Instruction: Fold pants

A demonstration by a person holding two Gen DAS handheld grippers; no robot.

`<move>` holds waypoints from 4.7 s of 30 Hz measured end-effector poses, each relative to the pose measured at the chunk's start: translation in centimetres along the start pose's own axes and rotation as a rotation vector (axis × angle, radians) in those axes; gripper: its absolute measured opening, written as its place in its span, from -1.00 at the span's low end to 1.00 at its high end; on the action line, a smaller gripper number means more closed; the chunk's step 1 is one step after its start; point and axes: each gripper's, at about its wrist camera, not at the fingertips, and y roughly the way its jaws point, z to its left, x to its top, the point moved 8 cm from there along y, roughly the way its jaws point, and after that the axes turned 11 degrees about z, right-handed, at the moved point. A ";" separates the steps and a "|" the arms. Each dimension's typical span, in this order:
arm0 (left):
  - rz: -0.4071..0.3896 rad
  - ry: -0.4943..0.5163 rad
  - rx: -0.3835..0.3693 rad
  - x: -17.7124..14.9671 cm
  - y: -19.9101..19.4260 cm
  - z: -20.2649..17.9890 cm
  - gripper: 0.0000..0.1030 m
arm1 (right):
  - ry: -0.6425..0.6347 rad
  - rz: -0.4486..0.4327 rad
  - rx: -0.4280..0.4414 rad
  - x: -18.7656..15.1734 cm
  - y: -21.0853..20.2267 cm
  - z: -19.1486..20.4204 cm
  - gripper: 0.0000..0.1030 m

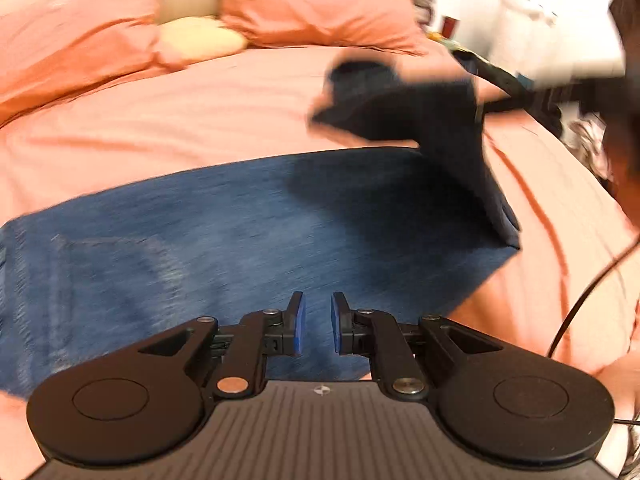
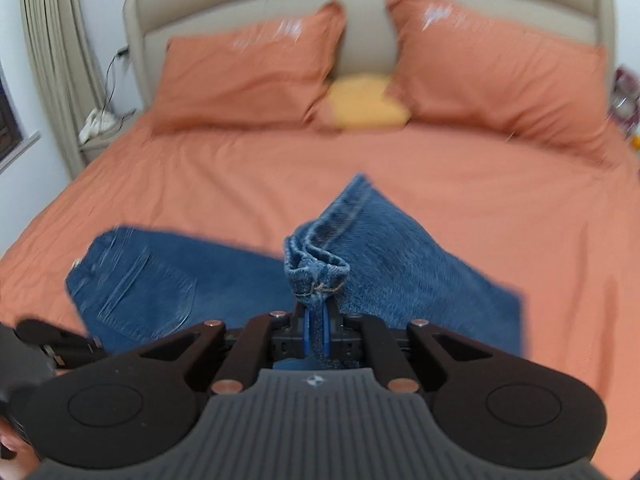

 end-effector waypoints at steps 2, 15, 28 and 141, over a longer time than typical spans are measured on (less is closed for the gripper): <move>0.002 -0.031 0.007 -0.7 -0.3 1.7 -0.72 | 0.000 0.064 0.026 -1.8 3.8 1.1 -0.98; 0.014 -0.199 -0.123 -2.4 0.4 6.2 -0.31 | -0.057 0.280 0.055 -9.0 14.0 4.4 -0.56; 0.053 -0.440 -0.358 1.8 6.5 5.4 0.31 | -0.003 0.147 -0.028 -6.9 8.6 -0.9 0.20; 0.073 -0.189 0.110 9.0 9.5 7.8 -0.55 | 0.097 0.161 -0.267 -7.5 11.4 -17.1 -0.75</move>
